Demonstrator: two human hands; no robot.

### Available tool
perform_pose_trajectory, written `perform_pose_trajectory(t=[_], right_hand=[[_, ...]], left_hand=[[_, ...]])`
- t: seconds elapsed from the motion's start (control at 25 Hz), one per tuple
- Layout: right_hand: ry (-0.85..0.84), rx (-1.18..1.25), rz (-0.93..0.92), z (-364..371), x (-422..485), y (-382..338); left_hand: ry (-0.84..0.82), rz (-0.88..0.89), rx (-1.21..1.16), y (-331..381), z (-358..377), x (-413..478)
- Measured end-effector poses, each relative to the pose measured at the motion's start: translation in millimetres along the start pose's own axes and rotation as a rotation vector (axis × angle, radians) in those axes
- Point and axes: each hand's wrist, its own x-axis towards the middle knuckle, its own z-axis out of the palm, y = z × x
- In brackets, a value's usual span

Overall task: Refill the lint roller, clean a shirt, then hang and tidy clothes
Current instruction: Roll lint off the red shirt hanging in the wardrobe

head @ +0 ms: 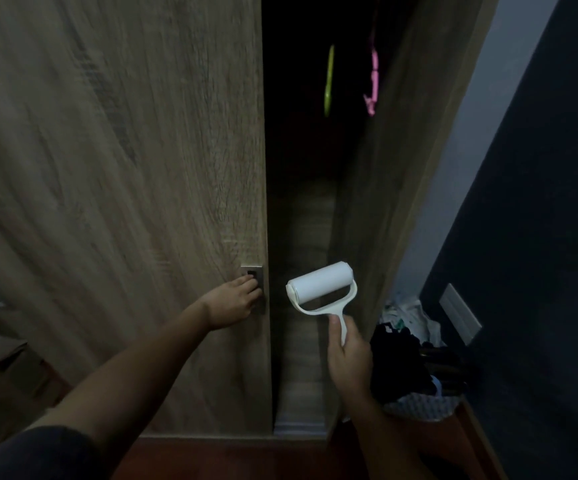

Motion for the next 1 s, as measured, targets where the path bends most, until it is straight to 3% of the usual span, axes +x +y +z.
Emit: perform_pose_trajectory(t=[0.36, 0.6, 1.0], right_hand=[[0.015, 0.059, -0.057, 92.3, -18.0, -58.3], [-0.062, 0.076, -0.05, 156.6, -39.9, -93.8], [-0.153, 0.033, -0.067, 203.3, -49.2, -128.2]], left_hand=[[-0.121, -0.024, -0.02, -51.5, 26.2, -112.6], [-0.155, -0.053, 0.01, -81.5, 40.6, -186.5], [-0.242, -0.224, -0.034, -120.4, 58.3, -268.6]])
